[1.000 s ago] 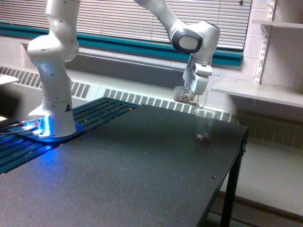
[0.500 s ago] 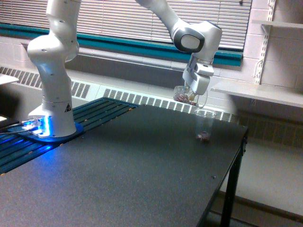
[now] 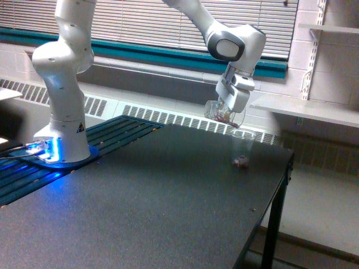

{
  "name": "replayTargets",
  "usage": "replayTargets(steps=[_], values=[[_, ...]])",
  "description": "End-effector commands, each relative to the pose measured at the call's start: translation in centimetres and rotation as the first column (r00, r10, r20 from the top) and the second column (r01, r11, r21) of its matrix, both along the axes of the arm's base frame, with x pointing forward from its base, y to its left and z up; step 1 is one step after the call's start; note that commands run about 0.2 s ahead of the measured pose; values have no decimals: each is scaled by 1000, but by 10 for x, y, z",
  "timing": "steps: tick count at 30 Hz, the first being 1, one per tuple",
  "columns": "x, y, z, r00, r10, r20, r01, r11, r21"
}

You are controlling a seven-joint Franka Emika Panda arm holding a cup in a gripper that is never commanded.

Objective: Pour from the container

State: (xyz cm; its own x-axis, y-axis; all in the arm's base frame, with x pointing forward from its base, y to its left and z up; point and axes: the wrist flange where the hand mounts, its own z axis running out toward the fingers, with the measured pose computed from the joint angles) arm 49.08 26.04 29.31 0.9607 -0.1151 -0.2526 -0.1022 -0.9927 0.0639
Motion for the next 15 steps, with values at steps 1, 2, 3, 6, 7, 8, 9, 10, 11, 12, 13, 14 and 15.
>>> replayTargets(steps=[1,2,3,6,7,8,9,10,11,12,13,14,15], values=[[2,-4,1,999,34,-22,-34,999,0],[2,-5,2,999,34,-23,-34,999,0],[2,-6,2,999,36,-24,-36,999,1],[3,-8,4,999,37,-27,-37,999,-5],[4,-9,5,999,37,-28,-37,999,-6],[4,-10,6,999,35,-28,-35,999,-7],[5,-12,6,999,35,-28,-35,999,-9],[5,-13,7,999,36,-27,-36,999,-12],[6,-13,8,999,34,-26,-35,999,-12],[6,-14,8,999,34,-25,-34,999,-13],[7,-15,9,999,33,-23,-34,999,-15],[8,-15,10,999,32,-22,-32,999,-15],[8,-15,10,999,32,-21,-32,999,-15]])
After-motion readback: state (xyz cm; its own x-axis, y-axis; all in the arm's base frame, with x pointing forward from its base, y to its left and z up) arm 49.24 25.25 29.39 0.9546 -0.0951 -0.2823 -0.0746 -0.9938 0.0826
